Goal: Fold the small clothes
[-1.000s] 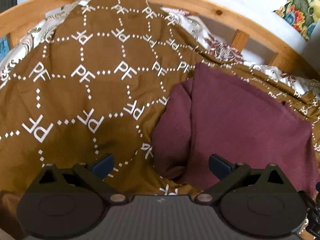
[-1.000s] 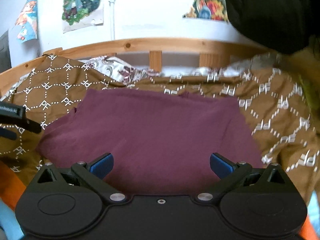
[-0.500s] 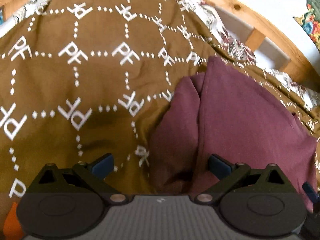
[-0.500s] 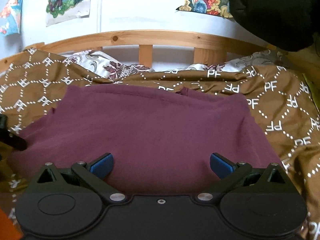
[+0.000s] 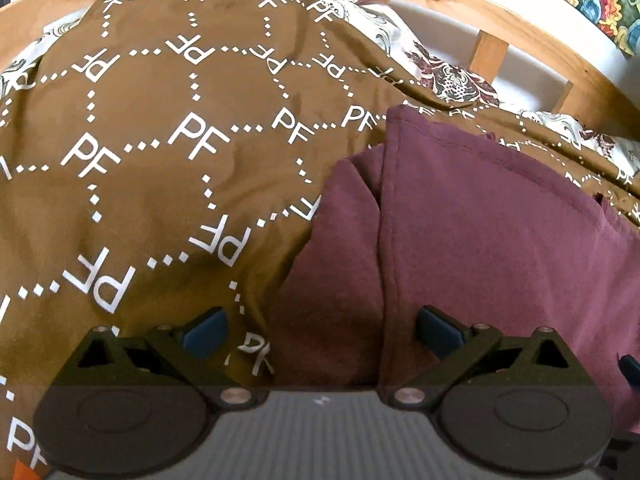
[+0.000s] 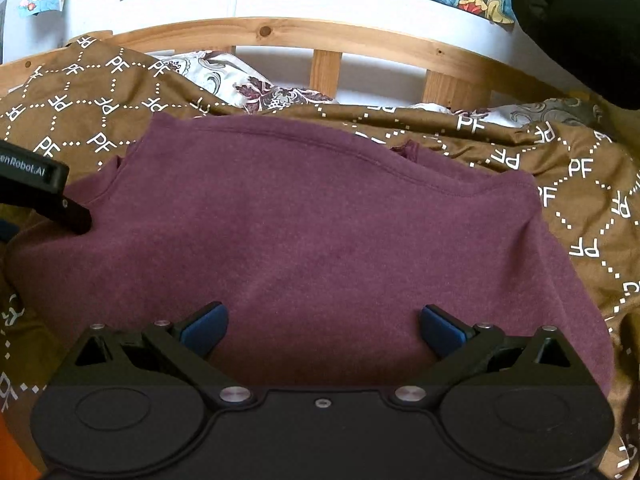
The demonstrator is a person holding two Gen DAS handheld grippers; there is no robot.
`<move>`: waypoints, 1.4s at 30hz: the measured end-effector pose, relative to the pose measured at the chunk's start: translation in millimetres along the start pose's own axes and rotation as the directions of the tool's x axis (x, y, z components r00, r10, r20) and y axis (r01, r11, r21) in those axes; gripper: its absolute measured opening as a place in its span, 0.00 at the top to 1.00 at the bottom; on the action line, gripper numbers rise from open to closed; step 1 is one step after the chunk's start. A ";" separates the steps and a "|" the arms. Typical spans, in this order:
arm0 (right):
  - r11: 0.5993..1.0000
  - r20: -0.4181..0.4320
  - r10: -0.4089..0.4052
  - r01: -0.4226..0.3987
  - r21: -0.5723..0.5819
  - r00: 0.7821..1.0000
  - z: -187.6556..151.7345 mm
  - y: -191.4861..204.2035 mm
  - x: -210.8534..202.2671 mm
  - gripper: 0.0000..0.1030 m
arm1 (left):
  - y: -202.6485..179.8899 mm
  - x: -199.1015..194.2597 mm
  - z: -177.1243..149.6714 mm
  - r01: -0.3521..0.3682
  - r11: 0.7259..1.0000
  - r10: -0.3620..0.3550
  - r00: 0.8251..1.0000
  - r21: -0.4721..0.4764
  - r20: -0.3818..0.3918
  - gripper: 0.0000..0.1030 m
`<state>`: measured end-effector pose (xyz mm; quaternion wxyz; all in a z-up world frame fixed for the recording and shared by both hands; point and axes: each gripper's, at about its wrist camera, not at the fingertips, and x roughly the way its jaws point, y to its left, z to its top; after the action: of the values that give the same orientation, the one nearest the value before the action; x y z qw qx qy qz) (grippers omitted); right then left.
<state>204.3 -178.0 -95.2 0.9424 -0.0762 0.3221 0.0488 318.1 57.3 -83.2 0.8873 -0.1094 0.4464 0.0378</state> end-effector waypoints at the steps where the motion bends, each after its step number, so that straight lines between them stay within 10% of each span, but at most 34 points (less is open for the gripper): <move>1: 1.000 -0.002 0.002 -0.002 0.004 1.000 -0.1 -0.6 0.5 0.00 | 0.6 0.3 0.0 0.001 1.000 -0.001 1.000 -0.003 -0.004 0.01; 10: 1.000 -0.009 0.009 -0.009 0.016 1.000 -0.2 -2.3 2.2 0.00 | 17.2 5.0 4.4 0.056 0.993 -0.061 0.997 -0.105 -0.045 0.01; 26: 1.000 -0.011 0.012 -0.012 0.022 1.000 -1.0 -3.0 2.8 0.00 | 4.4 13.1 11.1 0.101 0.995 -0.099 0.993 0.025 -0.063 0.01; 42: 1.000 -0.015 0.009 -0.009 0.023 1.000 -0.9 -2.1 2.4 0.00 | -20.9 -21.8 -0.8 0.044 0.984 -0.057 0.996 0.170 0.071 0.61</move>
<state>205.9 -180.1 -97.1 0.9404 -0.0645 0.3302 0.0488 307.8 37.4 -62.9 0.9103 -0.0437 0.4112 -0.0183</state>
